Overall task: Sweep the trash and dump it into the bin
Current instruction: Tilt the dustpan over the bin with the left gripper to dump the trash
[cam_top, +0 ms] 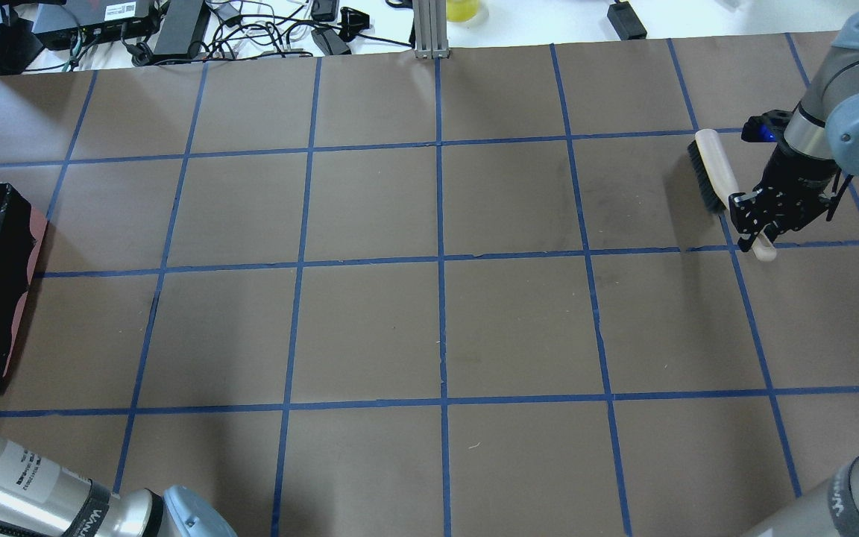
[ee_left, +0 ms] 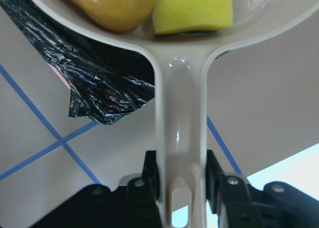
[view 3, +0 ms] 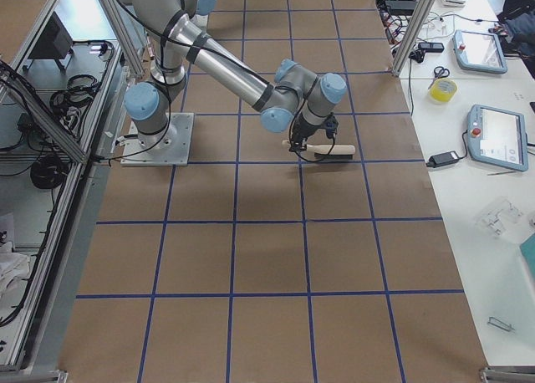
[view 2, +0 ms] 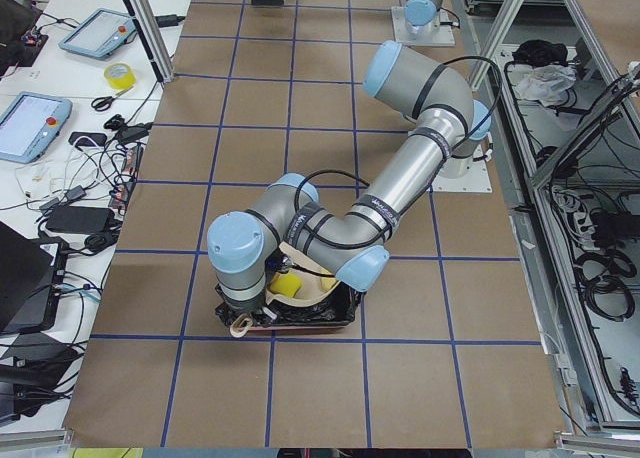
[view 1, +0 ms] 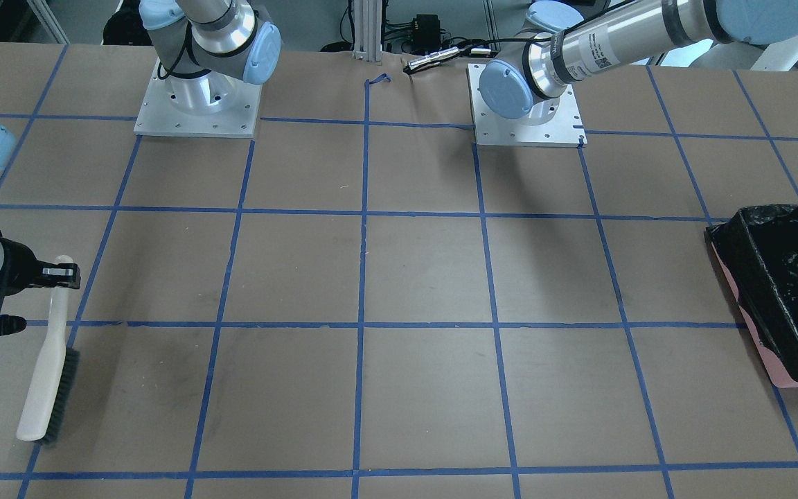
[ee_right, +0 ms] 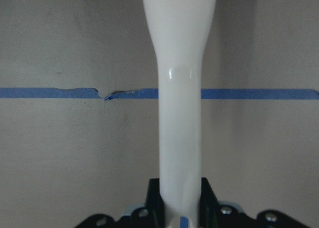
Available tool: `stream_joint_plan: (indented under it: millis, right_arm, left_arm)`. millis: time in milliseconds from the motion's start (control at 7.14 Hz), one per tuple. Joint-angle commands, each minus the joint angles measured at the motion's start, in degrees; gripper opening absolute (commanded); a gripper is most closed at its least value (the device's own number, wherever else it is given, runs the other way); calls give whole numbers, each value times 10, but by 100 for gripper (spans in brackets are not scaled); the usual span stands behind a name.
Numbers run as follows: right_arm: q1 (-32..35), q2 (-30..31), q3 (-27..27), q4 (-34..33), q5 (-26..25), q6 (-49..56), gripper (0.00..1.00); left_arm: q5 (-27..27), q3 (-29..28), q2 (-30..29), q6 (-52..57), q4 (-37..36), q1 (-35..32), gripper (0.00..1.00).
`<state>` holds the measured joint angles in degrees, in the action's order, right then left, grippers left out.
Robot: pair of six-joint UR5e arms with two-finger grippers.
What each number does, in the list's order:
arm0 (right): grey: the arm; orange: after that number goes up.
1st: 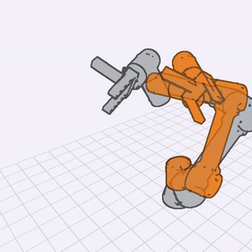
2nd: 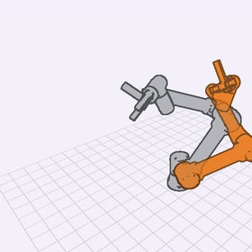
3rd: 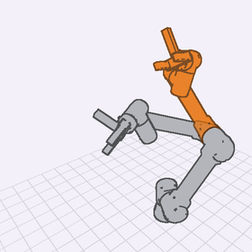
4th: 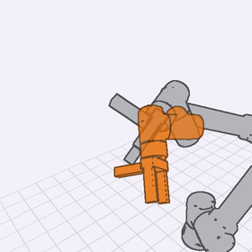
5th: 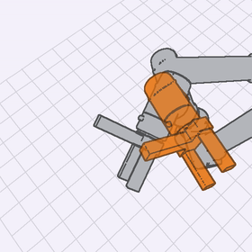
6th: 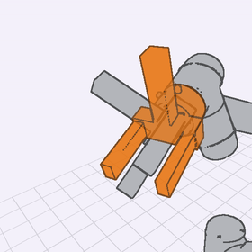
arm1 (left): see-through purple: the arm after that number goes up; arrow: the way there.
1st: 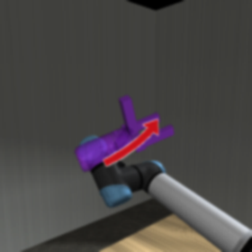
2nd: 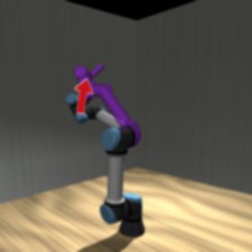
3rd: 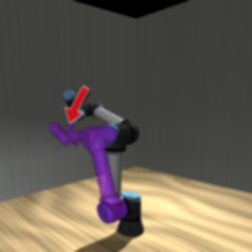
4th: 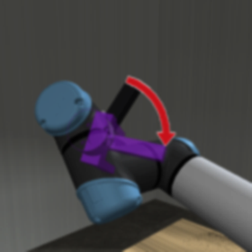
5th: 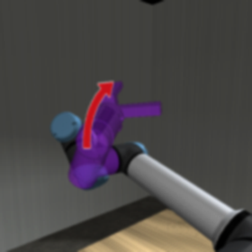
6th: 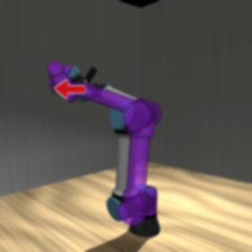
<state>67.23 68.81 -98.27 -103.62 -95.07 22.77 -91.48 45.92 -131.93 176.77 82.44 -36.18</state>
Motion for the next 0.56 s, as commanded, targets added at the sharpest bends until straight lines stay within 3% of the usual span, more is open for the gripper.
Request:
stream_joint_plan:
  millis: [0, 140, 280, 420]
  right_arm:
    - [0, -3, -3, -7, -4, 3, 4]
    - [0, -4, -3, -8, -5, 3, 6]
    - [0, -5, -3, -8, -5, 3, 17]
    - [0, -7, -3, -8, -6, 3, 44]
  left_arm:
    - [-1, 2, 4, 33, -12, -2, 12]
    - [-1, 13, 14, 65, -21, -10, 14]
    - [-1, 35, 21, 80, -71, -19, 14]
    - [-1, 70, 30, 90, -116, -19, 14]
